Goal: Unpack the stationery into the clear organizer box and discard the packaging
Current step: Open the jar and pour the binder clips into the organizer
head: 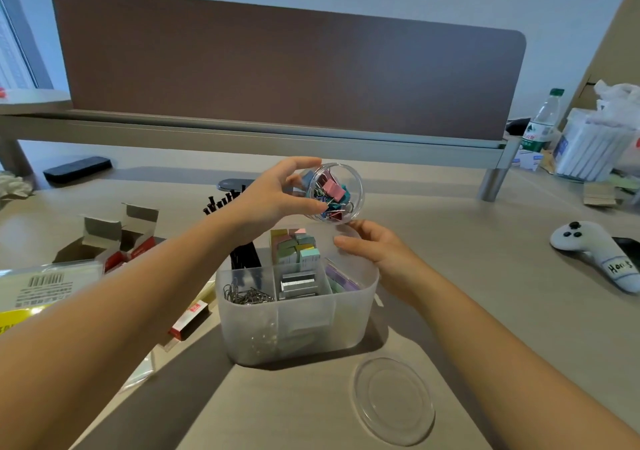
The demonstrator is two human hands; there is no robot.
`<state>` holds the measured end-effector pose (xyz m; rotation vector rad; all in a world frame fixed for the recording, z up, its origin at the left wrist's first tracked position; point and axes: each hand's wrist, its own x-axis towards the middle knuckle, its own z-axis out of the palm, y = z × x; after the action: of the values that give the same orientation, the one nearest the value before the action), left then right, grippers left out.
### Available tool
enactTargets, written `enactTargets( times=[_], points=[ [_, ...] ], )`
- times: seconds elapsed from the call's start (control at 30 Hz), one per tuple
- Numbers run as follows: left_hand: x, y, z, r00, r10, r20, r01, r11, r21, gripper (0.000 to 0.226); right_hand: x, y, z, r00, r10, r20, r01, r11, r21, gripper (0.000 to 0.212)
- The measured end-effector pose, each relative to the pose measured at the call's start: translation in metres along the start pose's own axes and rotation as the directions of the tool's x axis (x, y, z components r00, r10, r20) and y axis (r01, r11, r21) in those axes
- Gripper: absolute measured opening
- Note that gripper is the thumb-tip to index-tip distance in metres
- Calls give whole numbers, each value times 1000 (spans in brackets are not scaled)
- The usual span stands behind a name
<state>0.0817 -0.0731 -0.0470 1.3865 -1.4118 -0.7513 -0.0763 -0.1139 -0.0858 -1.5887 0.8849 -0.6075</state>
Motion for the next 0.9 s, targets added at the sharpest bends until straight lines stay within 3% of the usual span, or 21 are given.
enactTargets(
  times=[0.2,0.43,0.9],
  points=[
    [-2,-1,-1,999,34,32,-34,999,19,56,0,-4,-4,997,-3,78,9,997,-71,42],
    [-5,-2,-3,999,43,14,-44,998,53,54,2,-5,-4,997,13,75,-7,996,-88,49],
    [-7,-2,-2,997,71,4,-71,989,127,64,4,-6,-2,999,10,53,-5,997,-80,37]
  ],
)
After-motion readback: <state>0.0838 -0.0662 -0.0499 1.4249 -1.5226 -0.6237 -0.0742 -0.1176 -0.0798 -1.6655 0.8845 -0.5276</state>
